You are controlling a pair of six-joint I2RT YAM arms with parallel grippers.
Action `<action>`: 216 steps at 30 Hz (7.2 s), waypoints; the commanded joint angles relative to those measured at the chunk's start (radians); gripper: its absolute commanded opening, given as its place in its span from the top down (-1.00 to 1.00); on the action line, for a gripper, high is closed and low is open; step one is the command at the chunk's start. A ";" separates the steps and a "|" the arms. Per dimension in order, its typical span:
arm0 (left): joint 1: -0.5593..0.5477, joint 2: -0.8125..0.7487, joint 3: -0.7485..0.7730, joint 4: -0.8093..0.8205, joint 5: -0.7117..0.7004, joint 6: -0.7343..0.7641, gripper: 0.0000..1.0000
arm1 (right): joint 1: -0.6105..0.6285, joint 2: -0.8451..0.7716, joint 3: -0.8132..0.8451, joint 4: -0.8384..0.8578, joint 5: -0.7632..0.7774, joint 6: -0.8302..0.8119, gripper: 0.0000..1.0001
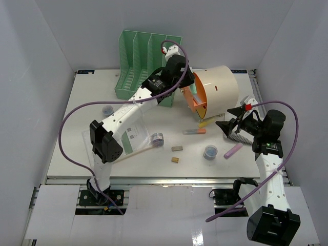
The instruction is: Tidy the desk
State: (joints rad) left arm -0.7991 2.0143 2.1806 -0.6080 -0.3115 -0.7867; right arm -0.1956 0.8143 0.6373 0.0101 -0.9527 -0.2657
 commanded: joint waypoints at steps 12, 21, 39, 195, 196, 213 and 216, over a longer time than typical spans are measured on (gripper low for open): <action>0.040 0.113 0.162 -0.012 0.049 -0.011 -0.10 | -0.022 0.002 -0.011 0.034 -0.017 -0.013 -0.73; 0.075 0.103 0.201 -0.003 0.106 0.023 -0.45 | -0.028 0.036 -0.015 -0.011 -0.114 -0.100 -0.73; 0.223 -1.091 -1.328 0.484 0.330 0.710 -0.96 | 0.433 0.491 0.238 -0.732 0.168 -1.292 -0.53; 0.256 -1.330 -1.521 0.421 0.240 0.748 -0.96 | 0.216 0.539 0.052 -0.877 0.793 -1.749 -0.24; 0.256 -1.330 -1.521 0.421 0.240 0.748 -0.96 | 0.214 0.544 0.052 -0.874 0.792 -1.746 -0.20; 0.256 -1.329 -1.524 0.428 0.268 0.750 -0.96 | 0.209 0.442 0.185 -0.987 0.523 -1.562 0.77; 0.256 -1.323 -1.524 0.431 0.282 0.750 -0.96 | 0.211 0.425 0.367 -1.082 0.355 -1.425 0.81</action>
State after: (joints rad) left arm -0.5468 0.6922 0.6235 -0.1806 -0.0631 -0.0418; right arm 0.0188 1.2924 0.7656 -0.9418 -0.3344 -1.8680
